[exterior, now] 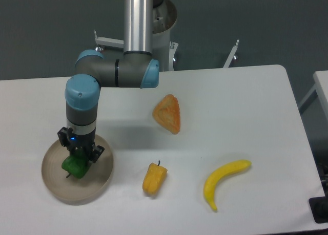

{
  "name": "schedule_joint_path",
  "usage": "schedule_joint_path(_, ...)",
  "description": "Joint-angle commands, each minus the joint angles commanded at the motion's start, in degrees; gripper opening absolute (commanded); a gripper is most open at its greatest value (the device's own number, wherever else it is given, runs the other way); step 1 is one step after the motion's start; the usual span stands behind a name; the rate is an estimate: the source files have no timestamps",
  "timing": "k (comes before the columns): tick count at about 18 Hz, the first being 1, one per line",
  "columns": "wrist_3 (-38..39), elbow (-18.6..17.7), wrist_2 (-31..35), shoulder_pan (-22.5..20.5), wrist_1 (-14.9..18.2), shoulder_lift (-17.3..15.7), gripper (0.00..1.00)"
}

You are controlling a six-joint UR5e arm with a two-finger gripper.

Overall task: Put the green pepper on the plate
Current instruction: 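Open the gripper to release the green pepper and raise it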

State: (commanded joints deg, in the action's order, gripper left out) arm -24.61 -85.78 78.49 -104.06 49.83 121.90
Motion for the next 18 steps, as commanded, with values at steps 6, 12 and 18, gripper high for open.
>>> schedule_joint_path(6, -1.5, -0.2, 0.1, 0.0, 0.1, 0.1, 0.42)
schedule_joint_path(12, -1.7, -0.2, 0.1, 0.3, 0.1, 0.4, 0.5)
schedule_joint_path(18, -1.7, -0.2, 0.1, 0.3, 0.1, 0.3, 0.76)
